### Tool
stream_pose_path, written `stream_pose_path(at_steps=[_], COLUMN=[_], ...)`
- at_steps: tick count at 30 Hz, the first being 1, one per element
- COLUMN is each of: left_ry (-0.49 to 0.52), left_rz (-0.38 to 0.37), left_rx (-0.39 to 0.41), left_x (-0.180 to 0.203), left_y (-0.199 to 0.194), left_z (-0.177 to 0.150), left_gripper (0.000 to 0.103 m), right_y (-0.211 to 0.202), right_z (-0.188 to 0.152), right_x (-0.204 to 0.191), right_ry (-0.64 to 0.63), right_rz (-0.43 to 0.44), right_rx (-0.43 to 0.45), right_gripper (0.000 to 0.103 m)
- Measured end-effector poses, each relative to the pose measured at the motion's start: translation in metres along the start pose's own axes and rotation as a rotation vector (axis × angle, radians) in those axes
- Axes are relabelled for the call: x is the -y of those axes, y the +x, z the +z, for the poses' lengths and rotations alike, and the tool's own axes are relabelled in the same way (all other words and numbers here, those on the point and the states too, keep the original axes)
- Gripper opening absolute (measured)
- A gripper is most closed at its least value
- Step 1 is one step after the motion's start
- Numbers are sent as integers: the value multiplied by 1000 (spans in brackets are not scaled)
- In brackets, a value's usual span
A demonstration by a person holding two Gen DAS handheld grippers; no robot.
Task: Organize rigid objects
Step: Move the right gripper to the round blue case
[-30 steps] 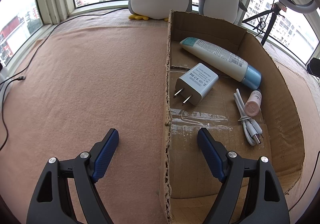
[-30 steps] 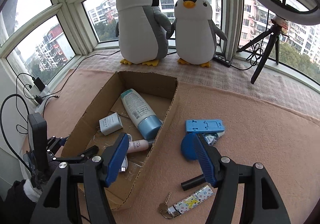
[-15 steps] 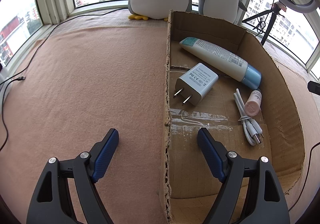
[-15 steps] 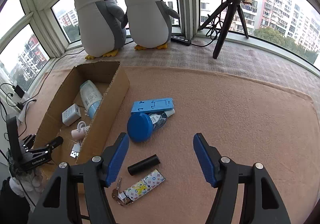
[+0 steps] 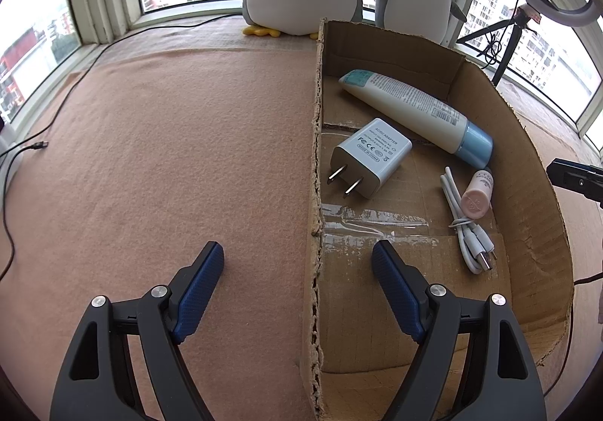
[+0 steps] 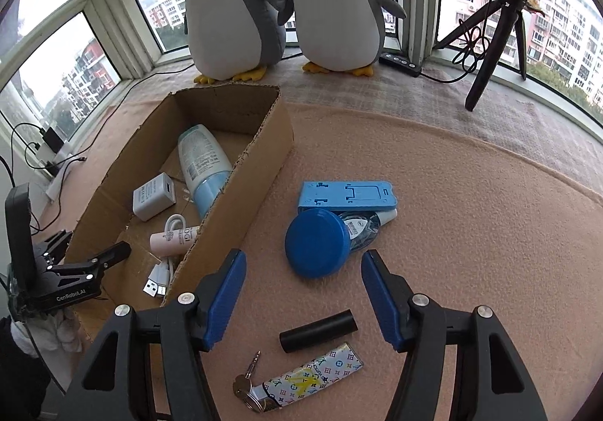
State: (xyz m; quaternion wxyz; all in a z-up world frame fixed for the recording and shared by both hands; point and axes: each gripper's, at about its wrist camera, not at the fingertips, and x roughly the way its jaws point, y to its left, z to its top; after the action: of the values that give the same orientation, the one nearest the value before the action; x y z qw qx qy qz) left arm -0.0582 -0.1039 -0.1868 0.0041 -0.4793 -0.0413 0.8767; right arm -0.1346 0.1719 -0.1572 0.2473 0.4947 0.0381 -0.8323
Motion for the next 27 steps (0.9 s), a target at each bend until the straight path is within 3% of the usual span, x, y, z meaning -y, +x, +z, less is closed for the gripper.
stream_pose_path(at_steps=[9,16,27], left_ry=[-1,-1,1], left_rz=[0,-1,-2], left_rx=[0,0,0], left_x=[0,-1,-1], left_y=[0,0,1], left_z=[0,0,0], left_gripper=[82,82,82], right_y=[14,28,36], right_z=[18,31,11], right_x=[8,13,13], right_ry=[20,44,44], right_rz=[45,77,134], right_rx=[5,-16,-96], right_gripper=[34,32,32])
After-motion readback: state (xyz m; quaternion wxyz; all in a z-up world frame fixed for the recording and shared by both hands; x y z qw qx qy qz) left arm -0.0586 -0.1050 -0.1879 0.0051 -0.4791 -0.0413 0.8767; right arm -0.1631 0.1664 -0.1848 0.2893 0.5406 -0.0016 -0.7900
